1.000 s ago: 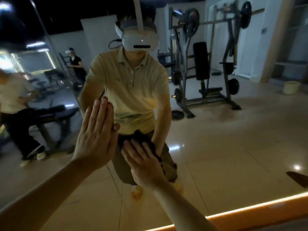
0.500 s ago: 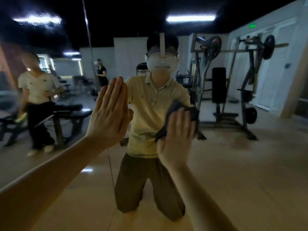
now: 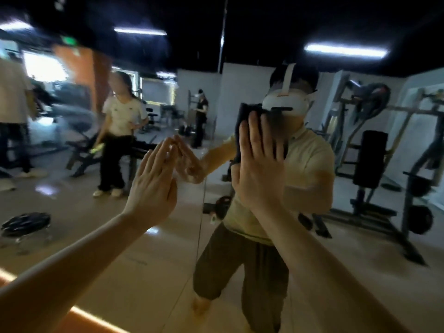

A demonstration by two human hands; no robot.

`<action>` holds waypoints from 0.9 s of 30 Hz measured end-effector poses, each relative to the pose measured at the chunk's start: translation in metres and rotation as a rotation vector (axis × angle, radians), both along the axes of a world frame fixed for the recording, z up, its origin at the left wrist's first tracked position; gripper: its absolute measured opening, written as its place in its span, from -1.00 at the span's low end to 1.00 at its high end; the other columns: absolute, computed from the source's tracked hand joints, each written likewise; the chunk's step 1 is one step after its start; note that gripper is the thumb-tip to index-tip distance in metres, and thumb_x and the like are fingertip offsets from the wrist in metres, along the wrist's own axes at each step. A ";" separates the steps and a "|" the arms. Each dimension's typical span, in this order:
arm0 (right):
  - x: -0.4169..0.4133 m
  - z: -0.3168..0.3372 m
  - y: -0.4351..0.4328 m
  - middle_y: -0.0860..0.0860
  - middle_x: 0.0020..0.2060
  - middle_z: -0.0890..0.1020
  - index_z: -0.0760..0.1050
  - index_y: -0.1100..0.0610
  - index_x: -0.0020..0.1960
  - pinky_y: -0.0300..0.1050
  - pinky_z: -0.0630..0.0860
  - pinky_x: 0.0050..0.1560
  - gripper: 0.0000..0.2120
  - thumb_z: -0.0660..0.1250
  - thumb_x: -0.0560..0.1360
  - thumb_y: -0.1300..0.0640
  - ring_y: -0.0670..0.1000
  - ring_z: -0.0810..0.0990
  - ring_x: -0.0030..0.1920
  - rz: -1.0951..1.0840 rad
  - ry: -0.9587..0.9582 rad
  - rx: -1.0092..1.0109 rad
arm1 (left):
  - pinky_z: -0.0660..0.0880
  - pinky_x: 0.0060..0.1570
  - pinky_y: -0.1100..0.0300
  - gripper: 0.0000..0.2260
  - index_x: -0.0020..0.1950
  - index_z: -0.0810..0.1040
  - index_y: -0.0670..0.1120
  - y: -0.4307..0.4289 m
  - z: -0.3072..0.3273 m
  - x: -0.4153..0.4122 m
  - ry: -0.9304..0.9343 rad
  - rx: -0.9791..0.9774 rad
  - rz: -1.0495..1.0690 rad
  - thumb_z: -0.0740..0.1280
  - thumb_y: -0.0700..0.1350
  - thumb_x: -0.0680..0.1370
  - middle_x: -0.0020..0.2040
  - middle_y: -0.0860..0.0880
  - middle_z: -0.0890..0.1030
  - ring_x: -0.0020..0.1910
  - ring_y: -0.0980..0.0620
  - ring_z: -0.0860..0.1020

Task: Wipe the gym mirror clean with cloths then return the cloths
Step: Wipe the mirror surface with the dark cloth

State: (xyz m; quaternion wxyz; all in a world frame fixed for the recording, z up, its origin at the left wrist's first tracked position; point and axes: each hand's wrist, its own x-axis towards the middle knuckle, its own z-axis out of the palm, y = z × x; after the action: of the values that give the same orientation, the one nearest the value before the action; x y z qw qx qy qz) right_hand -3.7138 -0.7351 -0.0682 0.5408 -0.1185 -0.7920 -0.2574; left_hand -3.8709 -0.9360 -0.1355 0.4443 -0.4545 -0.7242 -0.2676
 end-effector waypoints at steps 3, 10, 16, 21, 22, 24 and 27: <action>-0.021 -0.053 -0.020 0.17 0.69 -0.05 -0.01 0.21 0.70 0.20 -0.26 0.65 -0.29 0.15 0.65 0.01 0.20 -0.14 0.68 0.061 -0.159 0.113 | -0.03 0.67 -0.10 -0.31 0.72 0.01 -0.19 -0.005 0.007 -0.006 -0.020 -0.048 0.019 0.15 -0.22 0.60 0.73 -0.14 0.02 0.71 -0.07 -0.03; -0.033 -0.151 -0.043 0.12 0.69 -0.07 0.00 0.21 0.69 0.14 -0.52 0.54 -0.39 0.02 0.71 0.03 0.14 -0.14 0.68 0.026 -0.903 0.448 | 0.17 0.63 -0.09 -0.34 0.70 0.12 -0.16 -0.026 0.027 -0.020 -0.003 -0.135 -0.051 0.11 -0.22 0.57 0.70 -0.09 0.15 0.67 -0.02 0.14; -0.054 0.038 -0.046 0.20 0.68 -0.02 -0.08 0.25 0.67 0.19 -0.24 0.65 -0.32 0.08 0.68 0.00 0.21 -0.15 0.68 -0.029 -0.421 0.393 | 0.34 0.53 -0.12 -0.44 0.61 0.35 -0.15 -0.044 0.066 -0.030 0.035 -0.112 -0.157 0.16 -0.27 0.57 0.53 -0.13 0.45 0.45 -0.14 0.48; -0.068 0.194 -0.047 0.25 0.66 0.06 0.05 0.29 0.65 0.18 -0.14 0.67 -0.27 0.05 0.58 -0.05 0.21 -0.02 0.68 -0.137 -0.056 0.178 | 0.30 0.47 0.01 -0.48 0.57 0.38 -0.16 -0.053 0.126 -0.052 0.079 -0.016 -0.166 0.18 -0.23 0.58 0.48 -0.12 0.44 0.38 -0.15 0.46; -0.071 0.199 -0.049 0.26 0.66 0.04 0.04 0.31 0.65 0.19 -0.13 0.67 -0.27 0.05 0.58 -0.03 0.22 -0.03 0.68 -0.152 -0.028 0.151 | 0.30 0.48 0.00 -0.49 0.56 0.39 -0.17 -0.053 0.140 -0.056 0.092 -0.012 -0.166 0.18 -0.20 0.58 0.49 -0.13 0.45 0.40 -0.16 0.45; -0.078 0.181 -0.056 0.28 0.67 -0.04 -0.02 0.33 0.66 0.18 -0.18 0.67 -0.26 0.07 0.61 -0.01 0.24 -0.11 0.68 -0.148 -0.028 0.111 | 0.24 0.55 0.00 -0.48 0.58 0.39 -0.19 -0.052 0.167 -0.063 0.121 -0.017 -0.164 0.17 -0.15 0.60 0.55 -0.14 0.41 0.49 -0.15 0.38; -0.073 0.115 -0.065 0.30 0.66 -0.09 -0.05 0.36 0.66 0.18 -0.28 0.65 -0.16 0.22 0.59 -0.05 0.26 -0.17 0.67 -0.123 -0.270 0.211 | 0.11 0.64 -0.07 -0.41 0.66 0.25 -0.19 -0.046 0.206 -0.068 0.156 -0.030 -0.126 0.09 -0.04 0.64 0.68 -0.15 0.21 0.65 -0.14 0.18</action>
State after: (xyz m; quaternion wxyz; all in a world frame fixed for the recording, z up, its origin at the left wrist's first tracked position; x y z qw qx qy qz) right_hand -3.7865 -0.8002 0.0468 0.4222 -0.0735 -0.8174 -0.3850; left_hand -3.9392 -0.9815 0.0709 0.4746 -0.5250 -0.6615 -0.2479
